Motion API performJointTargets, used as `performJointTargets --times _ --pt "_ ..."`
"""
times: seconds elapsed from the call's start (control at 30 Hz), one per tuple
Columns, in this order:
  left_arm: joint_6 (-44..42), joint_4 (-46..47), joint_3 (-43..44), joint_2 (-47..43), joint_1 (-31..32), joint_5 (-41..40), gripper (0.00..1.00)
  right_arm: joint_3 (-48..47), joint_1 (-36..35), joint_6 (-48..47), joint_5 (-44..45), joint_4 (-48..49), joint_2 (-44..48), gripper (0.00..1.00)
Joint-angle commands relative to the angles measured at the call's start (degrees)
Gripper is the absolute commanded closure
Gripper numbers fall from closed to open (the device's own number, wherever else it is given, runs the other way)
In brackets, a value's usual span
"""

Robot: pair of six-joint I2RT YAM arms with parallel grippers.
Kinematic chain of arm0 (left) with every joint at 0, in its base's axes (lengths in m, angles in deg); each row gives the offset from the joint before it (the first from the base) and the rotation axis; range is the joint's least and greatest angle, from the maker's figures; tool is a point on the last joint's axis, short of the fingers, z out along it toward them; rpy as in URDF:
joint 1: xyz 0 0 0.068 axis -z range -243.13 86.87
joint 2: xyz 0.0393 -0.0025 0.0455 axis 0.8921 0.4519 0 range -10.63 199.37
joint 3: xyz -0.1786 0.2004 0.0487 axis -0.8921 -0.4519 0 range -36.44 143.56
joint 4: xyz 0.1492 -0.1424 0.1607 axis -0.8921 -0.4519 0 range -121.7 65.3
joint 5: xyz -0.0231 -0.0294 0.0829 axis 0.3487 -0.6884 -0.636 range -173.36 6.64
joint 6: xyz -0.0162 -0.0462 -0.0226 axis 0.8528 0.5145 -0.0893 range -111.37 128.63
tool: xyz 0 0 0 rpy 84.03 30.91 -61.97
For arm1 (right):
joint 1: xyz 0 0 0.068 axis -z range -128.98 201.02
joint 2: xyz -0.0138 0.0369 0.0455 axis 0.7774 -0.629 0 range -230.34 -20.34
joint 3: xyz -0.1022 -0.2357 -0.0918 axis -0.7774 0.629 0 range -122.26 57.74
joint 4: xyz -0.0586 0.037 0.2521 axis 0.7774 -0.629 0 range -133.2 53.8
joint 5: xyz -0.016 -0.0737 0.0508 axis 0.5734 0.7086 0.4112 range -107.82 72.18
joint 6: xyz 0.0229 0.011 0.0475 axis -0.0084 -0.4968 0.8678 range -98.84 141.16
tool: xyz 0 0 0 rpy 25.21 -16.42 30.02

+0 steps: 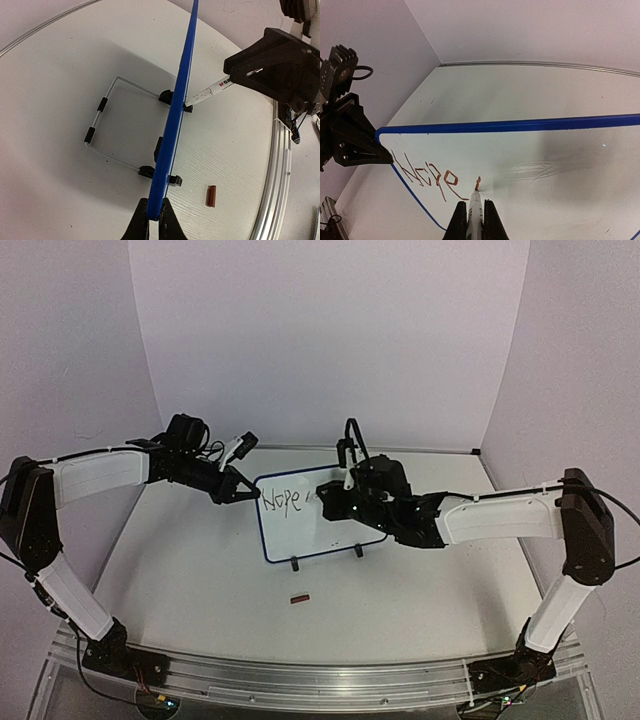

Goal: Write a sentence on the whiteboard
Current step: Write on the whiteboard with the whiteboard marker without the cap.

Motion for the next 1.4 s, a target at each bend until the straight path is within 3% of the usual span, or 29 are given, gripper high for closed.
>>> performJointTargets --times 0.0,0.77,1.37 --pt "-1.8 0.0 -0.2 0.3 0.2 -3.9 1.0 -1.1 0.1 0.0 0.3 -0.8 -0.9 1.0" --pt "-1.9 0.0 -0.2 0.3 0.2 -4.1 1.0 -0.8 0.2 -0.2 3.4 4.5 3.1 1.0" --pt "-1.8 0.0 -0.2 0.4 0.2 -4.0 1.0 1.2 0.1 -0.3 5.4 1.8 3.0 1.0"
